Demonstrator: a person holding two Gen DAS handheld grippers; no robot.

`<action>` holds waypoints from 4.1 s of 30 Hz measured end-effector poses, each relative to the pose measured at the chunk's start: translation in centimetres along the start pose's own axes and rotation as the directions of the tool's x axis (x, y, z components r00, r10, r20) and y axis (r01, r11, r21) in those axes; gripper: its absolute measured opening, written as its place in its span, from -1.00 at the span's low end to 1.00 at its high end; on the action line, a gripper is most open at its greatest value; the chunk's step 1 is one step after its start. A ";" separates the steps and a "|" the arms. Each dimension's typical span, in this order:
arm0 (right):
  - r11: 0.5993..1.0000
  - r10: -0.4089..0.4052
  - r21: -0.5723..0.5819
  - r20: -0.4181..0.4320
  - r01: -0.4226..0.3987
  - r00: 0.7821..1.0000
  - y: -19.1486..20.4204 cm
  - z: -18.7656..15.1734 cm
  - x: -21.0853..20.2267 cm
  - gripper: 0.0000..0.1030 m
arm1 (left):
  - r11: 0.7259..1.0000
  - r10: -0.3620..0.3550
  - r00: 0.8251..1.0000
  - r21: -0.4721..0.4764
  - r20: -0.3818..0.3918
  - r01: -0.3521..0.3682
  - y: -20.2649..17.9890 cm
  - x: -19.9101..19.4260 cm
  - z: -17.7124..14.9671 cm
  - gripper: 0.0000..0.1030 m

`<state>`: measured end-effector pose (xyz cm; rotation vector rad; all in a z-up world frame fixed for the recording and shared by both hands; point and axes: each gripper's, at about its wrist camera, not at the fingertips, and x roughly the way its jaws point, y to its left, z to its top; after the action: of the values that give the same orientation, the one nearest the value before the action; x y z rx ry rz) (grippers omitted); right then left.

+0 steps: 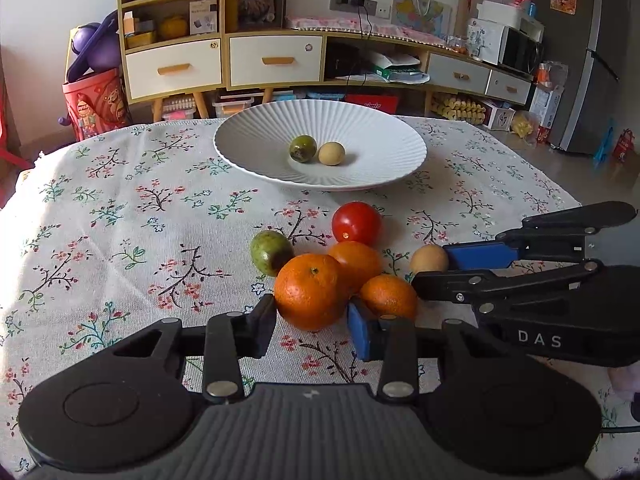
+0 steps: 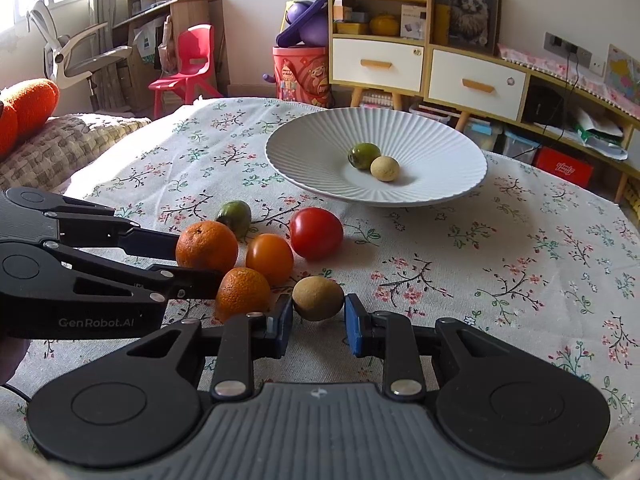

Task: Organize fruits
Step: 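Grasp the orange with the left tool while the right tool grasps the kiwi, then carry the orange and kiwi in both tools into the white bowl, then open both tools to release the orange and kiwi in the bowl, then withdraw both tools from the bowl toward the remaining fruits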

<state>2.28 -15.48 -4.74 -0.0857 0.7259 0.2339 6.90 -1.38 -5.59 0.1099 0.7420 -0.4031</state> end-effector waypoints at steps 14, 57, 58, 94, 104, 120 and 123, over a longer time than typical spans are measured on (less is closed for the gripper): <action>0.999 0.007 0.032 0.026 -0.008 1.000 -0.5 1.0 -0.7 -0.51 | 1.000 -0.003 1.000 -0.016 0.007 0.003 0.0 -0.7 1.2 -0.54; 0.988 -0.028 0.154 0.026 0.024 0.999 -6.6 7.2 4.0 -0.51 | 1.000 0.009 1.000 -0.029 -0.009 -0.009 0.0 5.6 8.9 -0.54; 0.987 -0.023 0.158 0.023 0.019 0.999 -6.9 7.2 4.2 -0.51 | 1.000 0.006 1.000 -0.030 -0.013 -0.007 0.0 5.9 9.0 -0.54; 0.987 -0.014 0.161 0.018 0.010 1.000 -8.2 7.5 3.7 -0.14 | 0.999 0.016 1.000 -0.032 0.000 -0.016 0.6 5.4 9.7 -0.14; 0.983 -0.034 0.181 0.032 0.028 0.999 -7.4 7.2 1.7 0.06 | 0.999 0.034 0.999 -0.038 0.015 -0.034 1.2 2.7 8.7 0.07; 0.982 -0.072 0.181 0.053 0.061 0.996 -5.3 5.0 -1.2 0.50 | 0.998 0.056 0.998 -0.044 0.022 -0.055 2.3 -0.9 5.8 0.44; 0.981 -0.077 0.182 0.056 0.065 0.996 -5.0 4.6 -1.4 0.61 | 0.997 0.057 0.998 -0.049 0.022 -0.056 2.6 -1.4 5.2 0.48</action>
<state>5.45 -19.91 -0.37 0.0677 0.6775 0.1016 10.29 0.21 -0.91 0.0801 0.7234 -0.3316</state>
